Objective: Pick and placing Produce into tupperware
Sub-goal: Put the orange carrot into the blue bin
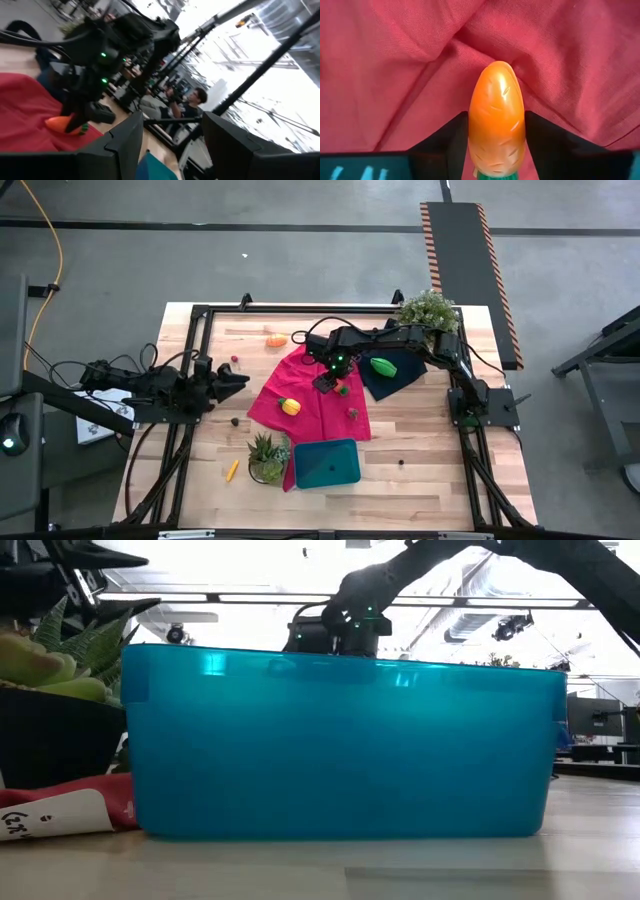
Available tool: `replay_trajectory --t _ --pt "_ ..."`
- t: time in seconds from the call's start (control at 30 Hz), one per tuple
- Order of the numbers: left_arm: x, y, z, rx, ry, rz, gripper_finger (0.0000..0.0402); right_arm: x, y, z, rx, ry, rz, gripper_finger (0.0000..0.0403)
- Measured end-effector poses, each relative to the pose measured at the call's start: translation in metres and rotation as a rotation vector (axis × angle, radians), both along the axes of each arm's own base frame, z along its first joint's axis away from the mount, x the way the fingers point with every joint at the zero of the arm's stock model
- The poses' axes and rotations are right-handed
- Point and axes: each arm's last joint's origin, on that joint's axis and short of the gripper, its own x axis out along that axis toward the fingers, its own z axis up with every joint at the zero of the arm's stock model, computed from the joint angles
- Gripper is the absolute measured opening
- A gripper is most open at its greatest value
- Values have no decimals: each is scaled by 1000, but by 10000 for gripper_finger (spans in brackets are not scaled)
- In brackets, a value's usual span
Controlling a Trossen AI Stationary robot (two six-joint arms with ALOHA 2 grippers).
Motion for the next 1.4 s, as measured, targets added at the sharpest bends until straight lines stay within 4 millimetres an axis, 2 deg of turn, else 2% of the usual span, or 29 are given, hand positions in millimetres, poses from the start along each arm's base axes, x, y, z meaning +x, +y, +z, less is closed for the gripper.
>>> replay_trajectory --t 0.2,0.53,0.97,1.4 --pt "0 2 0 -11 2 61 193 0 0 0 -1 0 1 163" --pt "1 2 -8 0 86 65 193 3 -1 4 -9 -14 -19 163" --pt "1 2 -11 4 111 65 193 19 -5 40 -39 -128 -16 162" --pt "1 2 -11 3 110 64 193 21 -5 78 -74 -140 7 162"
